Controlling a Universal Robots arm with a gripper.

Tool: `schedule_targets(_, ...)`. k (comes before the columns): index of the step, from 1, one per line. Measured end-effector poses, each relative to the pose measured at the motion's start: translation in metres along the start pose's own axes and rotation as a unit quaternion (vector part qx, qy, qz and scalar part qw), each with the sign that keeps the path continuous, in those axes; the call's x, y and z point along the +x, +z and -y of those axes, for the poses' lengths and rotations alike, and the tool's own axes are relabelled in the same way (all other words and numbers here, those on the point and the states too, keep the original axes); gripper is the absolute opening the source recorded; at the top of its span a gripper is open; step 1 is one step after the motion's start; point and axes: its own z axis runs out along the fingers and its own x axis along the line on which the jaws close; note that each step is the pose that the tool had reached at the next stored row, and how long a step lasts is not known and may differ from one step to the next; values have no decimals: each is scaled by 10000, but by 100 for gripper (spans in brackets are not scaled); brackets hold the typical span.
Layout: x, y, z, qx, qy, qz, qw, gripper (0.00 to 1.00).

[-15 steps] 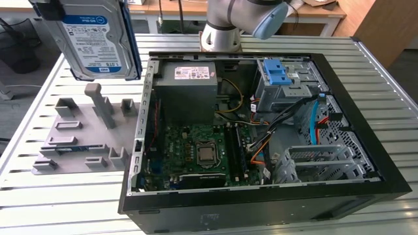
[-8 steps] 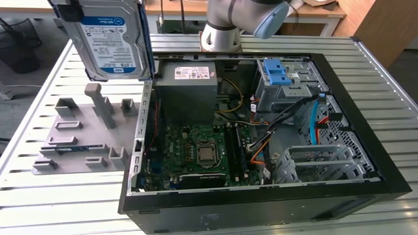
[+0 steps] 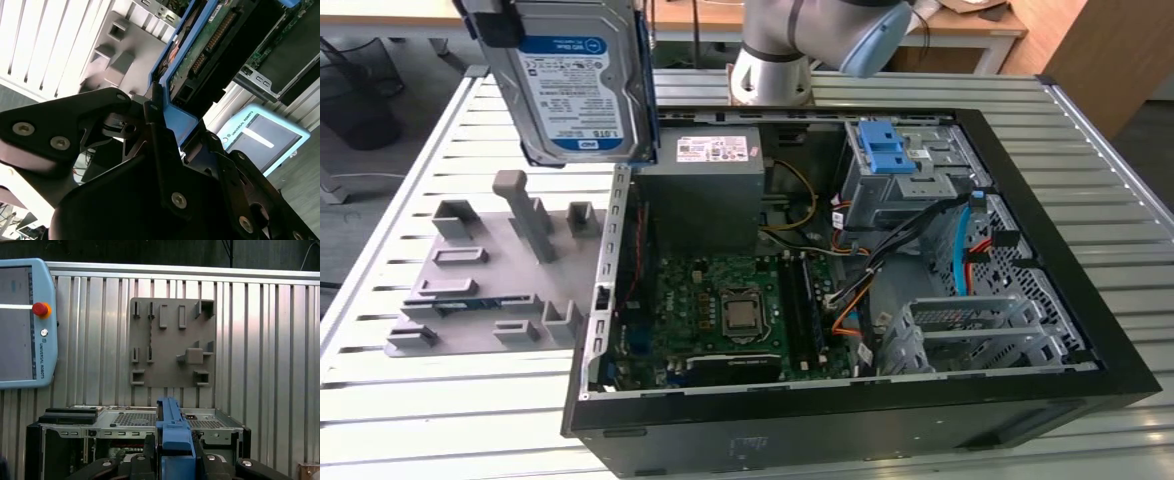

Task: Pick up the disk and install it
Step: 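Pick up the disk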

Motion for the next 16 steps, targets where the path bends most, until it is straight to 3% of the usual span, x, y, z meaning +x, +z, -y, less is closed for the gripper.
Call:
schedule_targets(4,1,4,110,-1,0,-1,10000,36)
schedule_targets(16,5,11,525,-1,0,0,10000,36)
